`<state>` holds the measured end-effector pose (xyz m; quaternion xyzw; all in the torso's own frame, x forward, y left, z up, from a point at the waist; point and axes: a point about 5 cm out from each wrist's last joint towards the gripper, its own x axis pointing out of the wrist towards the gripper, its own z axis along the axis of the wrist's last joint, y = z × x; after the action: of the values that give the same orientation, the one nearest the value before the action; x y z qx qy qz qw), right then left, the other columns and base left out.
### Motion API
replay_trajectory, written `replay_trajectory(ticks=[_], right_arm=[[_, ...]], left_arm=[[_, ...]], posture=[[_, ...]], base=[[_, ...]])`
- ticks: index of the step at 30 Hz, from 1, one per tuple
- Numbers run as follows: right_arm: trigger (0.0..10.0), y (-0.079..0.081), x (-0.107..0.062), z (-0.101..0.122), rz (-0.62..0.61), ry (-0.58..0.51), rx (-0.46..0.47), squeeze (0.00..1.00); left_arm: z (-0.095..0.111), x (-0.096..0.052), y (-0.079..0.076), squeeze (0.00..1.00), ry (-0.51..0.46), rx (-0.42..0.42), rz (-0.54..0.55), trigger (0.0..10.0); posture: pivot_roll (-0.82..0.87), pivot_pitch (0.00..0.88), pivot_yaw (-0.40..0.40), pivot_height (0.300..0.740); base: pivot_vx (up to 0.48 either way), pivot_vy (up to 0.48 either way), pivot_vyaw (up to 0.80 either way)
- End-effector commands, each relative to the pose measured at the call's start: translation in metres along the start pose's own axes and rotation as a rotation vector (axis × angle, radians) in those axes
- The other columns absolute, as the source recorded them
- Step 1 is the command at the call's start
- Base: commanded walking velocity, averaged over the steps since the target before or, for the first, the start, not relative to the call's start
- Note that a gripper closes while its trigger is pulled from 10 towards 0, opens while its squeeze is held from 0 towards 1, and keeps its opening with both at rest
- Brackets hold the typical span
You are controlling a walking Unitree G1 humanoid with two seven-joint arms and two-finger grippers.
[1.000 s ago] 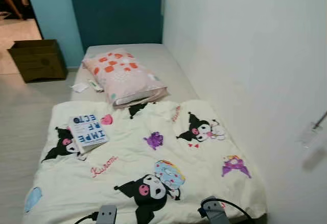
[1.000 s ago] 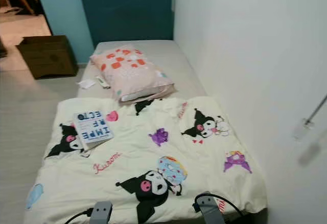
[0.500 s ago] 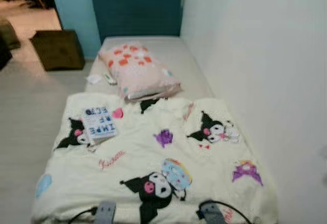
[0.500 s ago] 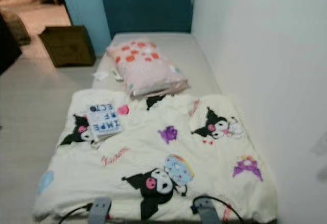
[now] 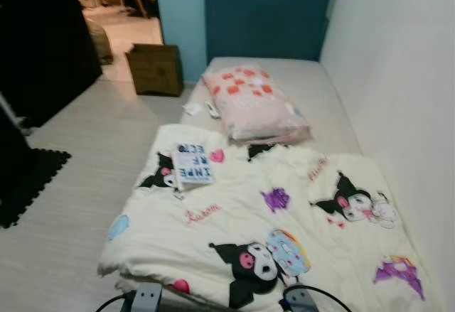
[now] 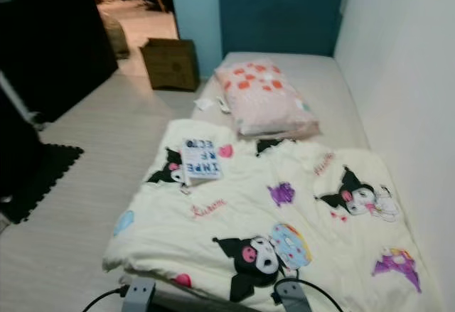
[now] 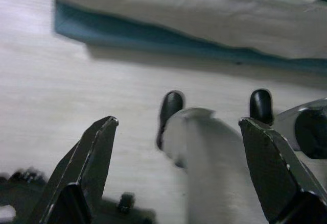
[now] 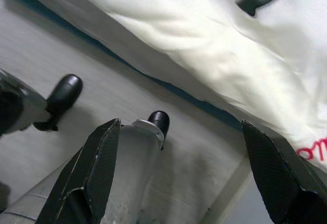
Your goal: Clean up the room
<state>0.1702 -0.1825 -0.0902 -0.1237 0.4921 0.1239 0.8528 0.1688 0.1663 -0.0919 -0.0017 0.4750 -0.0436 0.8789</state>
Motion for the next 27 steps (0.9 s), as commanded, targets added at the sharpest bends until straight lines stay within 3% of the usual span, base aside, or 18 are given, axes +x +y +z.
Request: replay_trajectory(ticks=[1,27], right_arm=[[10.0,0.0039,0.0008,0.0007,0.01,0.003,-0.004,0.0],[10.0,0.0078,0.0012,-0.0013,0.008,0.012,-0.002,0.0]], left_arm=[[-0.0058,-0.0009,0.0004,0.0,0.025,0.01,-0.003,10.0],[-0.0095,-0.002,0.0034,0.0,0.038,0.005,0.002,10.0]], posture=[[-0.06,0.018,-0.046,0.74],[-0.05,0.027,-0.04,0.74]], base=[[0.0,0.0,0.79],[0.0,0.0,0.71]])
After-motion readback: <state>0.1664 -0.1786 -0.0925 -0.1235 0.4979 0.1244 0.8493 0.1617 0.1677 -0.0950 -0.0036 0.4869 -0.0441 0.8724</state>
